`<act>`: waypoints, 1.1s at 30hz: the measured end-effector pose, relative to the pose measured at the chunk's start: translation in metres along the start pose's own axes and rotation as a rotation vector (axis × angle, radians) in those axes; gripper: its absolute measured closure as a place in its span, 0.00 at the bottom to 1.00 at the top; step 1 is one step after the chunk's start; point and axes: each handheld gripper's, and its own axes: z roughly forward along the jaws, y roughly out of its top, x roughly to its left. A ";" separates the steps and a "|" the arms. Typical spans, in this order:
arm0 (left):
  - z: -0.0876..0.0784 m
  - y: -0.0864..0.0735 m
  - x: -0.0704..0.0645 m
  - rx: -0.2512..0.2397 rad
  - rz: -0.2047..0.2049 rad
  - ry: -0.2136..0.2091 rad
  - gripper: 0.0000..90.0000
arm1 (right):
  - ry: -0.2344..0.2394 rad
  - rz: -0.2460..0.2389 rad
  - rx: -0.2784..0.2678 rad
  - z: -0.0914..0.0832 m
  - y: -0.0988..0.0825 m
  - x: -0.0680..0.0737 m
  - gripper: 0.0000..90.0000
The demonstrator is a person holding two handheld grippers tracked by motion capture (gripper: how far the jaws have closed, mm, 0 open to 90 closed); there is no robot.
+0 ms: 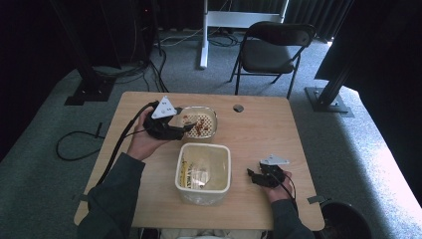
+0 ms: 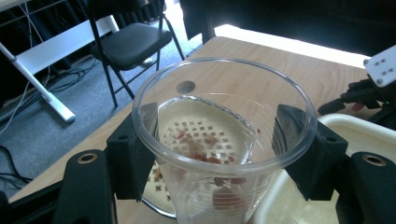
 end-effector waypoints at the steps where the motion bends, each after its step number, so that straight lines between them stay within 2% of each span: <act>1: -0.002 -0.001 -0.002 -0.005 0.001 0.000 0.37 | 0.000 0.000 0.000 0.000 0.000 0.000 0.41; 3: -0.005 -0.003 -0.005 -0.009 -0.014 -0.017 0.37 | 0.000 0.000 0.000 0.000 0.000 0.000 0.41; 7: -0.010 -0.007 -0.012 -0.003 -0.017 -0.020 0.37 | 0.000 0.000 0.000 0.000 0.000 0.000 0.41; 15: -0.018 -0.015 -0.026 -0.031 -0.065 -0.099 0.37 | 0.000 0.000 0.000 0.000 0.000 0.000 0.41; 24: -0.019 -0.015 -0.045 -0.031 -0.048 -0.148 0.36 | 0.000 0.001 -0.001 0.000 0.000 0.000 0.41; 33: -0.013 -0.021 -0.057 -0.024 -0.046 -0.184 0.35 | 0.000 0.001 0.000 0.000 0.000 0.000 0.41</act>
